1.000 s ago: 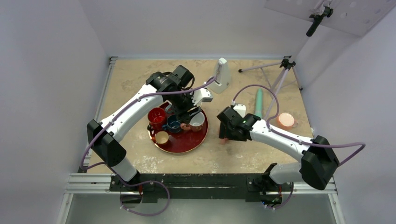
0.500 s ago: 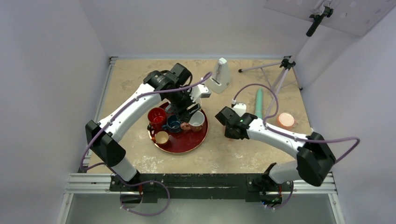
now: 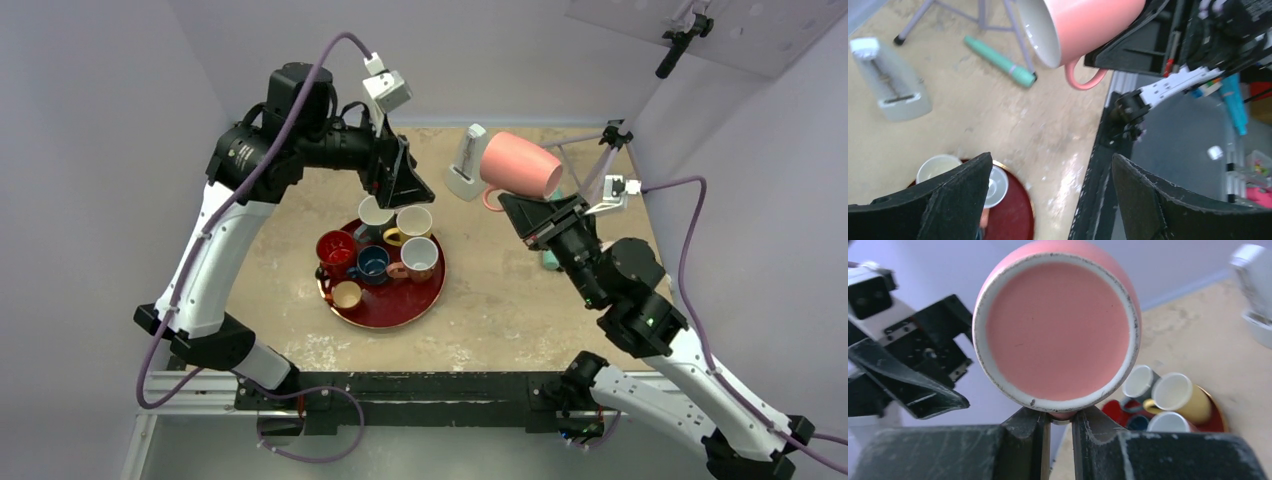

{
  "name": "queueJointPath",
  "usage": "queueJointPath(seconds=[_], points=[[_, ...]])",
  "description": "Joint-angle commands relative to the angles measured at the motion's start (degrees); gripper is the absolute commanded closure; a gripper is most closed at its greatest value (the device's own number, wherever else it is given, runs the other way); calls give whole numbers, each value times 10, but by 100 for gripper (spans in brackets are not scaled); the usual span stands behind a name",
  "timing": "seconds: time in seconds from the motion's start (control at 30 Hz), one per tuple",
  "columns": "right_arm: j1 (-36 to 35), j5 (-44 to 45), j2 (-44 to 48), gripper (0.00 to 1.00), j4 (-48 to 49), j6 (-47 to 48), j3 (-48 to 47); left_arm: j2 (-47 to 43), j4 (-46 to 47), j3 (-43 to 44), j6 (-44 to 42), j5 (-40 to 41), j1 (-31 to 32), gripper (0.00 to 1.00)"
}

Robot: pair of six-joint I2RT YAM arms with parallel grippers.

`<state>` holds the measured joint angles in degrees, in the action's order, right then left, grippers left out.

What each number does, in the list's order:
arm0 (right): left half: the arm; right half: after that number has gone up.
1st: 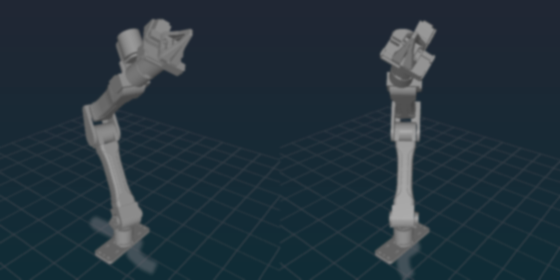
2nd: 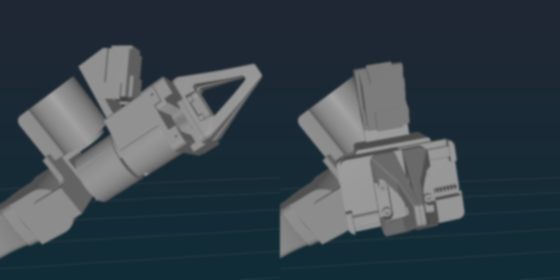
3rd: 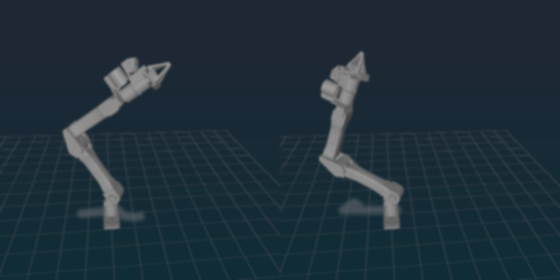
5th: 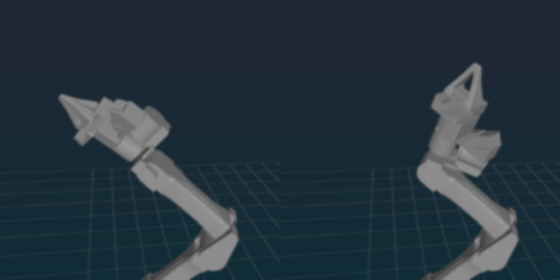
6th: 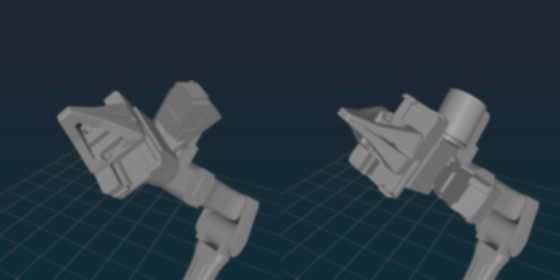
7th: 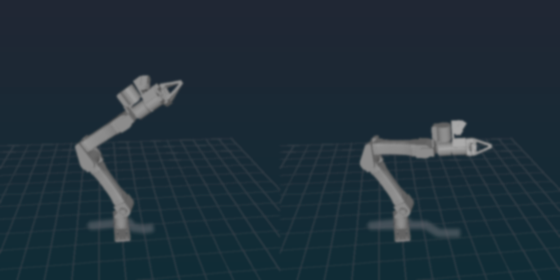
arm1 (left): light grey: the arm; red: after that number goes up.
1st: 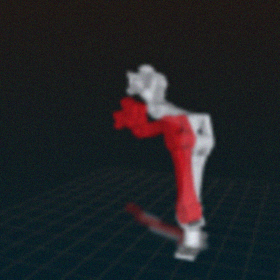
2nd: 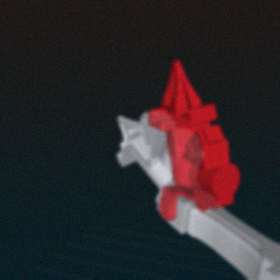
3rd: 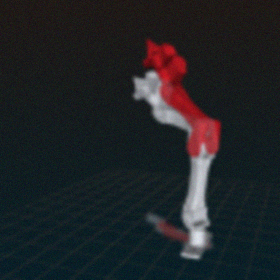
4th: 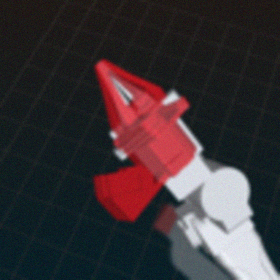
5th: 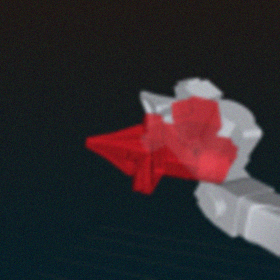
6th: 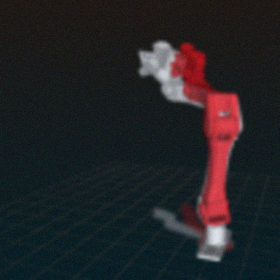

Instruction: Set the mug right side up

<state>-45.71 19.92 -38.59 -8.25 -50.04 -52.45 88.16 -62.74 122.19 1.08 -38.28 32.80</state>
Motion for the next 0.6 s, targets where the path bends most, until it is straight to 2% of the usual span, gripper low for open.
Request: queueJointPath(seconds=[0.0, 0.2, 0.37, 0.47, 0.53, 0.57], points=[[0, -80, -13, 100, 218, 11, 2, 16, 92, 23, 137, -116, 0, 7], [0, -120, -49, 100, 225, 35, -38, 34, 141, 26, 173, -137, 4, 9], [0, -164, -78, 100, 249, 36, -44, 47, 162, 41, 182, -150, 11, 17], [0, -196, -89, 100, 281, 42, -41, 54, 164, 39, 185, -152, 13, 26], [1, -218, -99, 100, 293, 48, -43, 54, 175, 30, 196, -166, 14, 37], [0, -228, -107, 100, 294, 52, -44, 55, 185, 27, 205, -175, 13, 46]])
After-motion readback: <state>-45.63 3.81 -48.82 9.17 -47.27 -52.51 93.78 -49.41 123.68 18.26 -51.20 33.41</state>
